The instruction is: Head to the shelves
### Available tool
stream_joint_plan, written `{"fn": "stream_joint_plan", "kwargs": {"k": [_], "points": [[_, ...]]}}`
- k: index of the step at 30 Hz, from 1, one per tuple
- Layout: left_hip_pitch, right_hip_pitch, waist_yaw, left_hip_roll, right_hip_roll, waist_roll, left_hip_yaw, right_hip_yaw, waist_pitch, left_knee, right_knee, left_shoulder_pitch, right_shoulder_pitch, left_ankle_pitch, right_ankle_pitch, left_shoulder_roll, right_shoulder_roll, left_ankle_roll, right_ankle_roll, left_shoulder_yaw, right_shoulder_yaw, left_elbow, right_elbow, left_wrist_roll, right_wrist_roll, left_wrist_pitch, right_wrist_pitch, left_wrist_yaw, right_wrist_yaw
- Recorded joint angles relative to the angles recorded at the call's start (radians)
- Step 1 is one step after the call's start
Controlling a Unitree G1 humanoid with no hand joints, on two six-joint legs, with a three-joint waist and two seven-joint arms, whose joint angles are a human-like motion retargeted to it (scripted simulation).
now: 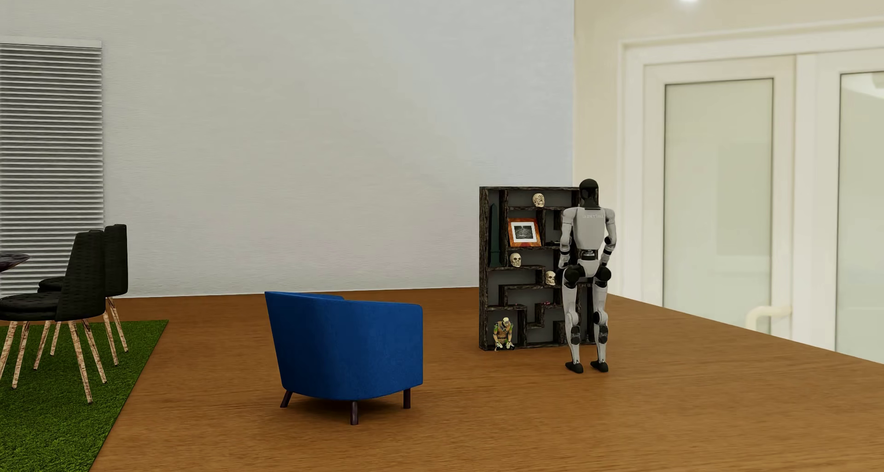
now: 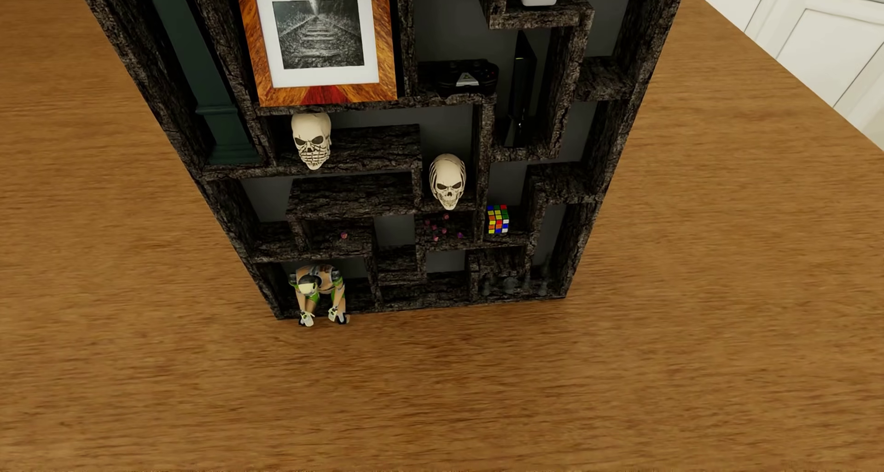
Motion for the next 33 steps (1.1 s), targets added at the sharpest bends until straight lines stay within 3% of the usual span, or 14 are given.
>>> {"fn": "stream_joint_plan", "kwargs": {"k": [23, 33], "points": [[-0.007, 0.003, 0.0, -0.005, -0.006, 0.003, -0.004, -0.007, -0.002, 0.02, 0.003, -0.025, -0.018, -0.002, -0.006, 0.003, -0.008, -0.001, 0.001, -0.038, 0.032, 0.003, 0.006, -0.011, 0.007, 0.009, 0.001, 0.0, 0.005], [-0.005, 0.012, 0.003, -0.011, -0.011, 0.005, -0.014, -0.019, -0.001, 0.028, 0.004, -0.034, -0.004, -0.006, -0.013, 0.0, 0.016, 0.006, 0.004, 0.004, -0.004, 0.009, -0.016, -0.006, 0.026, -0.02, 0.02, -0.011, -0.004]]}}
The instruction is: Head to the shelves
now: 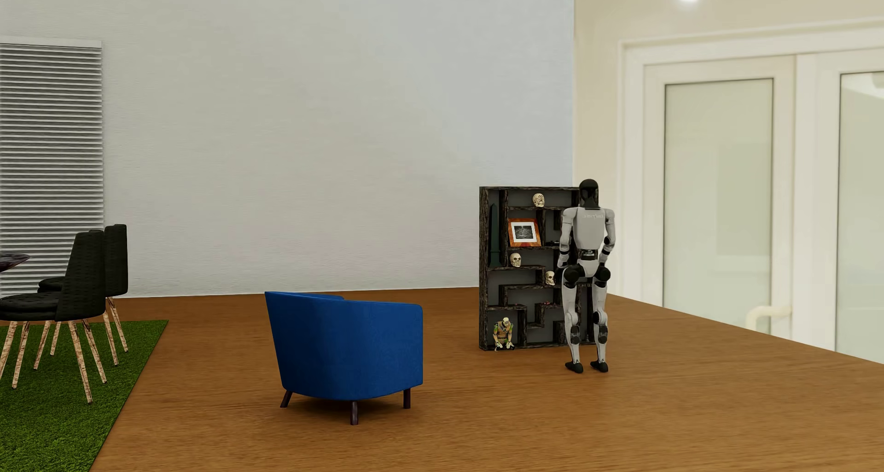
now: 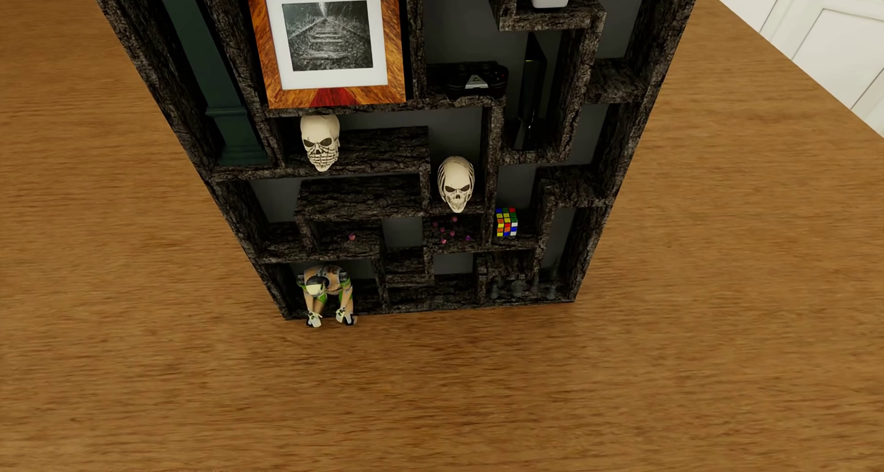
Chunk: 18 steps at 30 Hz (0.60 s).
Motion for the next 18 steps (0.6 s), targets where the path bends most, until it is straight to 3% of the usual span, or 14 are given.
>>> {"fn": "stream_joint_plan", "kwargs": {"k": [7, 13, 18], "points": [[0.004, 0.002, -0.001, 0.001, 0.001, 0.002, 0.005, 0.005, 0.008, 0.005, 0.006, 0.006, 0.001, -0.005, -0.001, -0.004, 0.015, 0.008, 0.0, 0.02, 0.002, -0.007, 0.004, 0.012, -0.015, -0.007, 0.0, -0.01, -0.001], [0.004, -0.002, 0.0, 0.001, 0.001, 0.002, 0.006, 0.007, 0.019, -0.001, 0.005, -0.018, -0.008, -0.005, 0.002, 0.015, 0.02, 0.011, 0.003, 0.016, 0.006, 0.007, 0.002, 0.069, -0.015, -0.083, 0.01, -0.108, 0.008], [0.004, -0.01, 0.001, -0.003, -0.003, 0.001, 0.009, 0.01, 0.019, -0.019, 0.002, -0.002, -0.012, 0.002, 0.006, -0.006, 0.015, 0.01, 0.007, 0.051, 0.014, -0.001, 0.004, 0.088, -0.017, -0.04, 0.005, -0.038, 0.007]]}}
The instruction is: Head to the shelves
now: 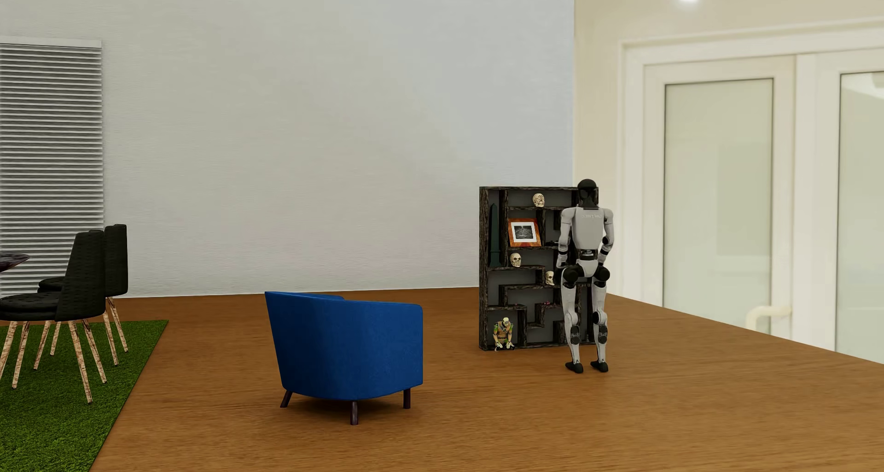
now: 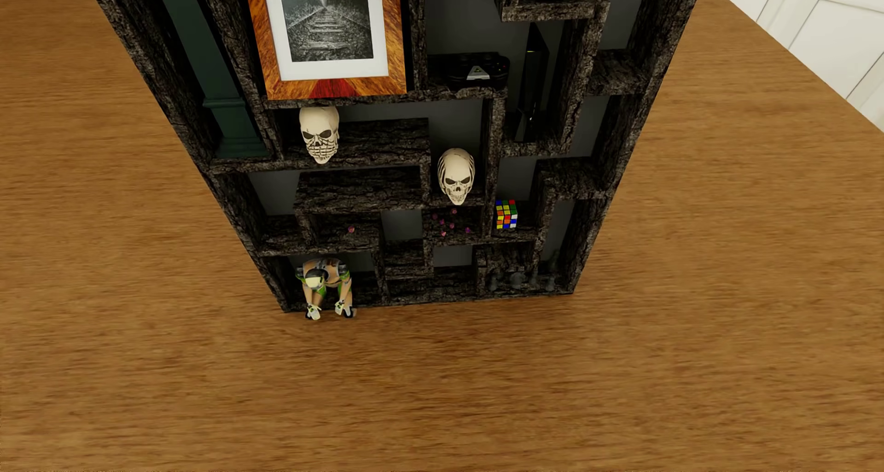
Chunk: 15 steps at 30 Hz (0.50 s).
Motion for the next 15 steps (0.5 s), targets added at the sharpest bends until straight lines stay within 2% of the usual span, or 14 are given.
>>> {"fn": "stream_joint_plan", "kwargs": {"k": [4, 15], "points": [[-0.002, -0.001, 0.001, -0.003, -0.003, 0.0, -0.004, -0.005, -0.001, 0.002, 0.003, 0.012, 0.004, -0.001, -0.002, -0.011, -0.007, 0.001, 0.002, 0.019, 0.0, 0.004, 0.0, -0.024, 0.004, 0.008, -0.006, 0.006, -0.001], [0.0, -0.001, 0.004, -0.011, -0.01, -0.001, -0.014, -0.017, -0.004, -0.007, 0.005, 0.012, -0.003, 0.007, -0.005, 0.004, -0.015, 0.002, 0.005, -0.008, 0.025, 0.007, 0.006, -0.014, 0.006, 0.002, -0.015, 0.002, 0.004]]}}
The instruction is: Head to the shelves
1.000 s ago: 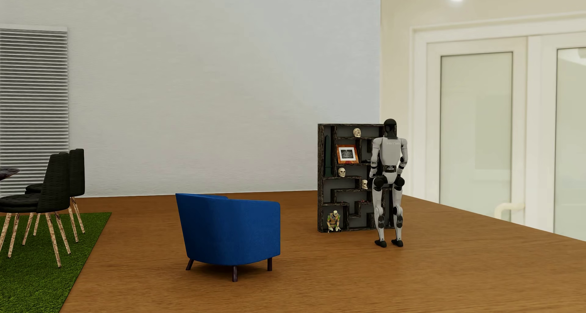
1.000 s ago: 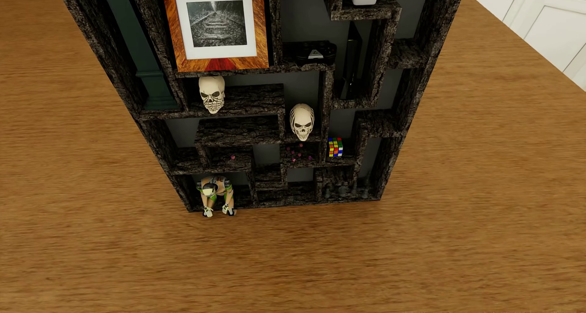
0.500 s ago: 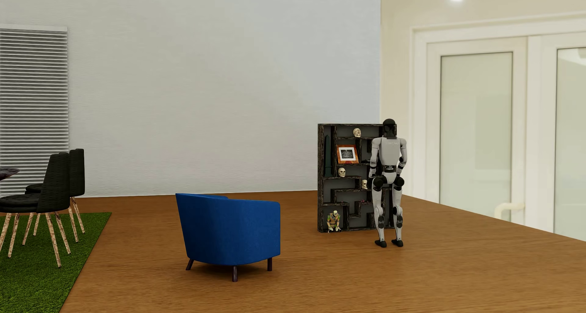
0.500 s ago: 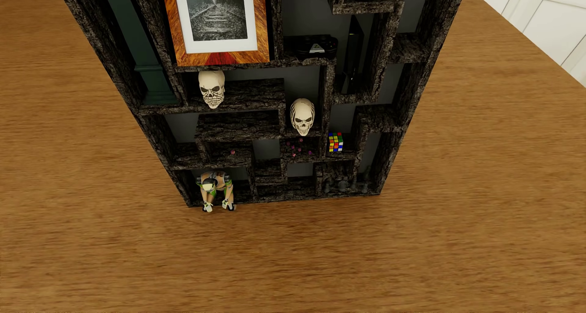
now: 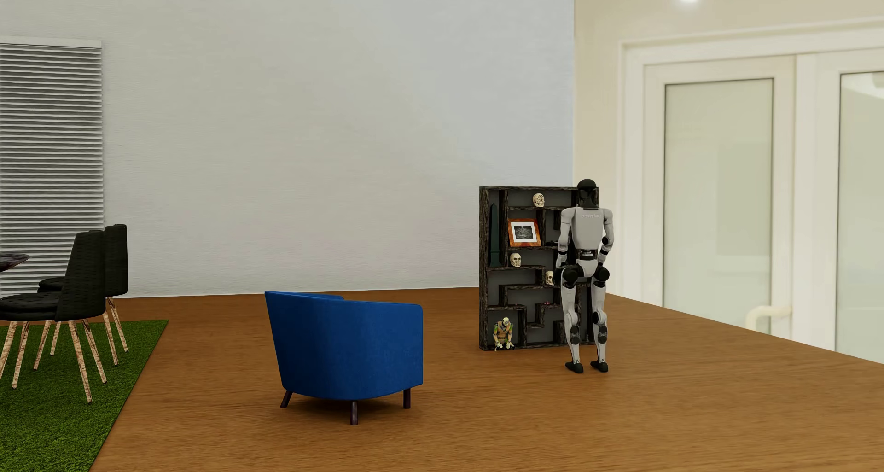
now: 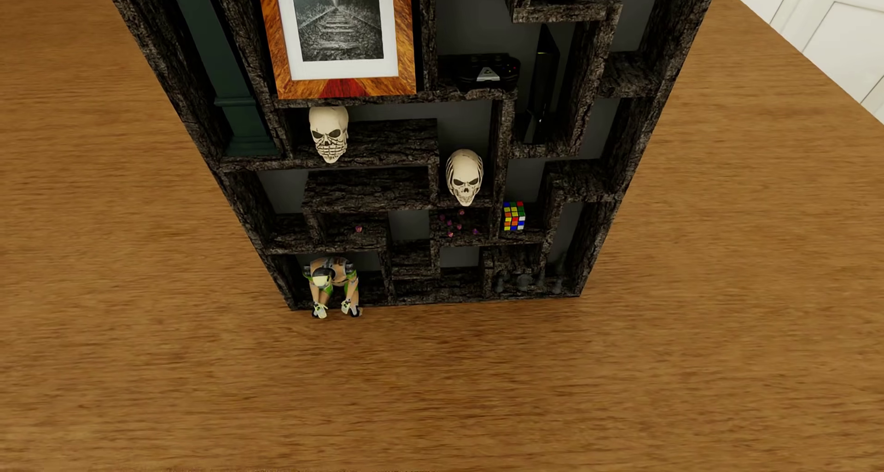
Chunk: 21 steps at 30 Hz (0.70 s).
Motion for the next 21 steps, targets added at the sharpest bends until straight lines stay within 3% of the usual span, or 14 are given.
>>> {"fn": "stream_joint_plan", "kwargs": {"k": [21], "points": [[-0.015, 0.002, 0.003, -0.014, -0.012, 0.001, -0.034, -0.04, 0.004, 0.01, -0.006, 0.01, -0.01, 0.013, -0.004, -0.006, -0.018, -0.003, -0.005, 0.0, 0.005, -0.02, 0.0, -0.025, 0.02, 0.024, 0.002, 0.019, -0.002]]}}
